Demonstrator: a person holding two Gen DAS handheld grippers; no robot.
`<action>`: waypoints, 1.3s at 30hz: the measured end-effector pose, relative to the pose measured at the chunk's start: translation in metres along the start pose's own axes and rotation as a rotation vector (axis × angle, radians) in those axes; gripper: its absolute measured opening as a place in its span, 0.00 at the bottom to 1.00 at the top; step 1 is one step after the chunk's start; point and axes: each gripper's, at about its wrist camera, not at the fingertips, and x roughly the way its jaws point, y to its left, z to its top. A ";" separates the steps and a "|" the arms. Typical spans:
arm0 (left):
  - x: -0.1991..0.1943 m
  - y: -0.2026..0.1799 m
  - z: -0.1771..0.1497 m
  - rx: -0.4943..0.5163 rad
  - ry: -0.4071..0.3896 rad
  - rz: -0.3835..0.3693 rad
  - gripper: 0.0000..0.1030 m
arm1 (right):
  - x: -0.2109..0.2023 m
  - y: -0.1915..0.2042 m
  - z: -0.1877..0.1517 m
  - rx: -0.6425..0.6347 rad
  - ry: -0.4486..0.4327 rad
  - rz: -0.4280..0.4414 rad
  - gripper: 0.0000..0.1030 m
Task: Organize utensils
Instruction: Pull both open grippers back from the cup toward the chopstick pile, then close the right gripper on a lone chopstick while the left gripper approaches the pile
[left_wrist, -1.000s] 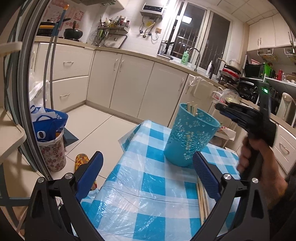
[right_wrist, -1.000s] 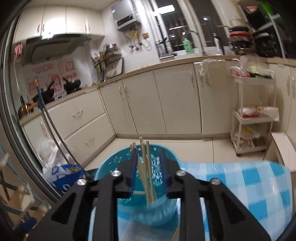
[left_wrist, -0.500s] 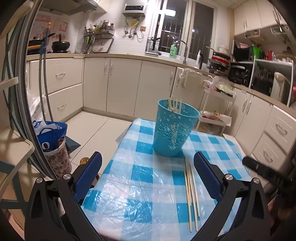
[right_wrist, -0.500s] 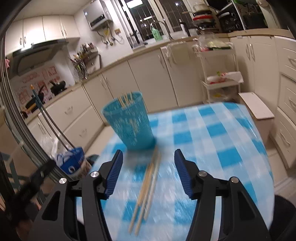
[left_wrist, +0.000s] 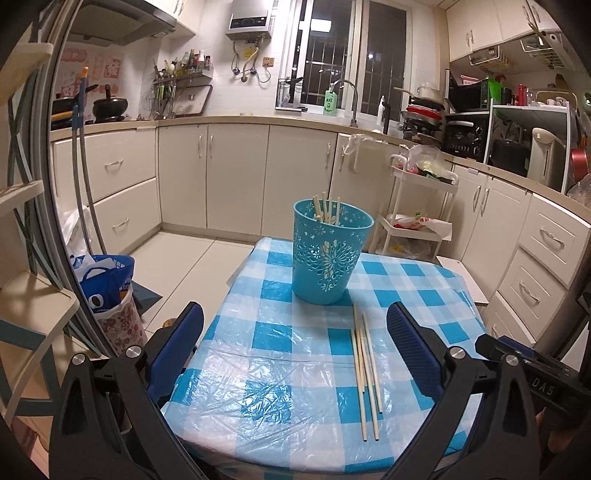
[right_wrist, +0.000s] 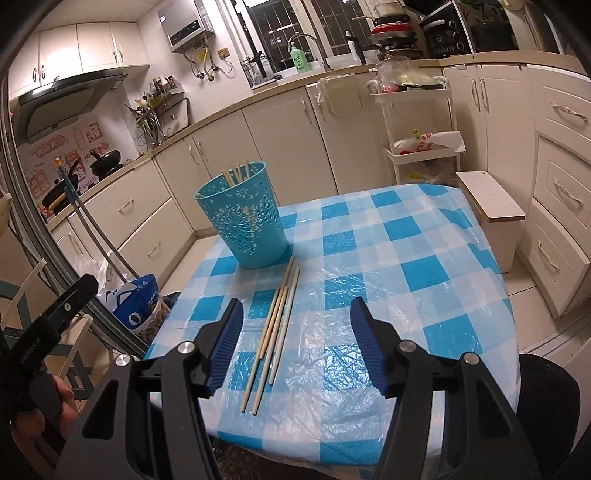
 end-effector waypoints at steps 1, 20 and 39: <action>-0.001 -0.001 0.001 0.002 -0.002 -0.001 0.93 | -0.001 0.000 0.000 -0.001 -0.002 0.000 0.57; 0.022 0.025 -0.013 -0.033 0.114 0.034 0.93 | 0.124 0.014 -0.007 -0.067 0.245 0.004 0.21; 0.132 -0.022 -0.034 0.075 0.306 -0.044 0.93 | 0.181 0.002 -0.005 -0.285 0.333 -0.071 0.06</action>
